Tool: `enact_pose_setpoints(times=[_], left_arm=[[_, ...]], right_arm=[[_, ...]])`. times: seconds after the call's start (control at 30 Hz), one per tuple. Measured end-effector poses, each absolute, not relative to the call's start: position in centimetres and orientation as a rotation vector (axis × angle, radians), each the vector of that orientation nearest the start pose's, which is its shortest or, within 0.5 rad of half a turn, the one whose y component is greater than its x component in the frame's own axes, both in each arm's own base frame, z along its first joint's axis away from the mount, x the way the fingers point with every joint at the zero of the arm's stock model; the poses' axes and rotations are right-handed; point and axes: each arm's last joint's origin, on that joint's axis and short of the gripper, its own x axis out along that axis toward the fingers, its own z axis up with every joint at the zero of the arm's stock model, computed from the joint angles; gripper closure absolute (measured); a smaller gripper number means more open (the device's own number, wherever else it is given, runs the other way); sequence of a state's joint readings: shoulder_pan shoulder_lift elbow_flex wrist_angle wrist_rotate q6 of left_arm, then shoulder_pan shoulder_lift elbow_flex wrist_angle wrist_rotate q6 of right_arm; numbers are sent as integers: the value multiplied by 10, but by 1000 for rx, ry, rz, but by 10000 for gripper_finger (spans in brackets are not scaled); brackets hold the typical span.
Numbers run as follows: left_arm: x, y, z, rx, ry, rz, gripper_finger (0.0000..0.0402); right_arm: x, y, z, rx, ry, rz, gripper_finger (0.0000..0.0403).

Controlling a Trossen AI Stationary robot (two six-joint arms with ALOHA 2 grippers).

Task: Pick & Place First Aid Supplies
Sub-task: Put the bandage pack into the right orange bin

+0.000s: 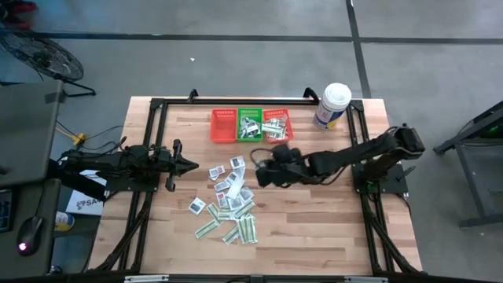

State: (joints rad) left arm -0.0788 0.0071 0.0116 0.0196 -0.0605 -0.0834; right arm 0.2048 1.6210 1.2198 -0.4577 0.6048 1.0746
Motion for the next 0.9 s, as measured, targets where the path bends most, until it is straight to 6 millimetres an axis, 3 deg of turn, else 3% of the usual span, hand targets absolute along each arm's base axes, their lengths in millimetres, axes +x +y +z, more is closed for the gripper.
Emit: enact_pose_setpoints(times=[0.47, 0.9], left_arm=[[97, -6, 169, -85, -24, -20, 400], [97, -6, 169, -85, -24, -19, 400]], right_arm=[[283, -13, 248, 605, 253, -1092, 403], [269, -74, 210, 750, -15, -1248, 403]])
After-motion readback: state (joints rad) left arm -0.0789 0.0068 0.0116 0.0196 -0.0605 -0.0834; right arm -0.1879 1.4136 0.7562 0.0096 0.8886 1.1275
